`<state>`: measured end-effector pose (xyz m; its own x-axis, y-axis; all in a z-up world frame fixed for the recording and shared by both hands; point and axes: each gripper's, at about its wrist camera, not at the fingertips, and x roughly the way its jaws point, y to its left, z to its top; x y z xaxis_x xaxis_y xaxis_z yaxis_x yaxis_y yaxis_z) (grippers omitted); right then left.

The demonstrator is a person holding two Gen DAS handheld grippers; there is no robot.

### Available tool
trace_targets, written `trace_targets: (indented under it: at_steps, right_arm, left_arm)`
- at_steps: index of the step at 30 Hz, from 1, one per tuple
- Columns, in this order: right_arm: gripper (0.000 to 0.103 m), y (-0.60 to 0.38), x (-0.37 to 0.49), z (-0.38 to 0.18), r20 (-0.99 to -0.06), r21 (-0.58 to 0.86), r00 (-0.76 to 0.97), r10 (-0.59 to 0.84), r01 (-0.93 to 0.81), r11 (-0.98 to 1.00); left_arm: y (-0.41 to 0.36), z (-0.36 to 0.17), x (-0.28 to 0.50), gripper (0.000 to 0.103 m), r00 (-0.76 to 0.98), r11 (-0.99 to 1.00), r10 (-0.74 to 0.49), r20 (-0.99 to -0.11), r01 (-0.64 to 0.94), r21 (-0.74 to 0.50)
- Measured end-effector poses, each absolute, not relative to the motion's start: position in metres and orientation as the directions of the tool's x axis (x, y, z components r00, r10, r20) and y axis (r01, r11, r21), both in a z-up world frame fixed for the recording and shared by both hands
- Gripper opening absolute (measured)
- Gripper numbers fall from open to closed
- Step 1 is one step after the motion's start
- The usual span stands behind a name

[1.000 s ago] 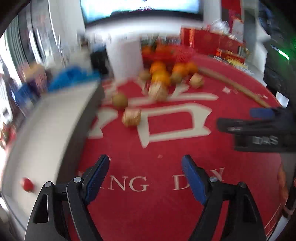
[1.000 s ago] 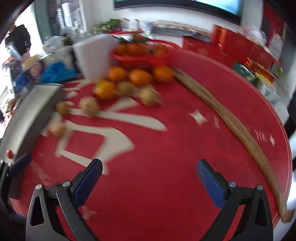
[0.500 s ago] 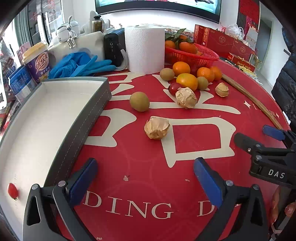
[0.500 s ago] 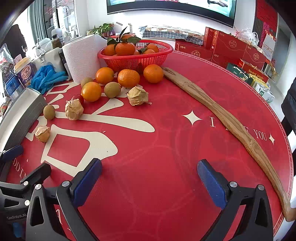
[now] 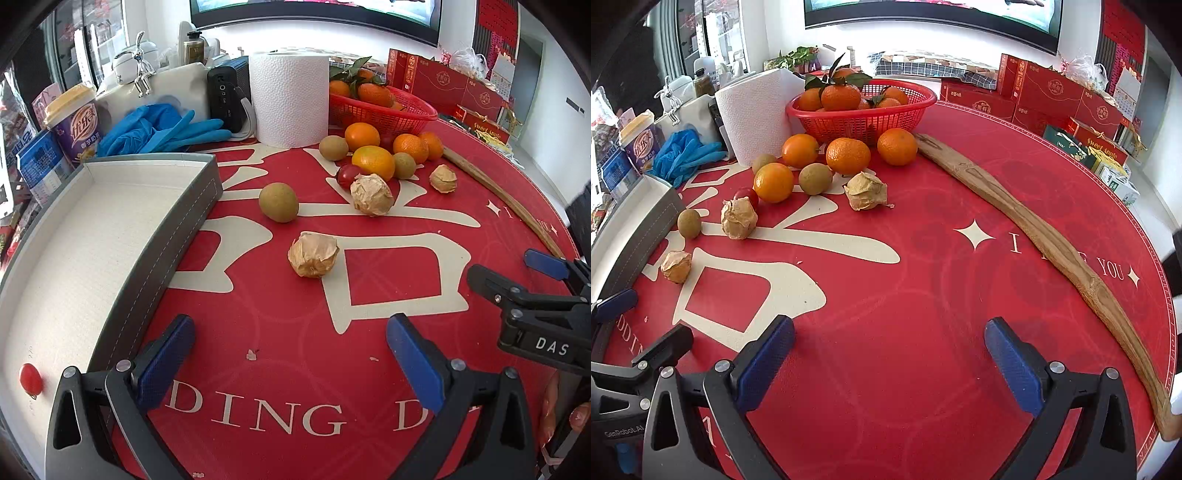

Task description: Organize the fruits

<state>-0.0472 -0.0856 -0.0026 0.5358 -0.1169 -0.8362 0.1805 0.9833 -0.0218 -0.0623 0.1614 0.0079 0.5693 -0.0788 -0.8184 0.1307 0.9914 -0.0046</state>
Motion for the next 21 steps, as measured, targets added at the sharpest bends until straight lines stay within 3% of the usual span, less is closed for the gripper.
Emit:
trace_targets:
  at_steps: [21]
  right_arm:
    - [0.103, -0.091, -0.043, -0.004, -0.836, -0.023, 0.528, -0.150, 0.240, 0.970]
  left_arm:
    - [0.143, 0.008, 0.000, 0.103, 0.573, 1.000, -0.019, -0.819, 0.025, -0.006]
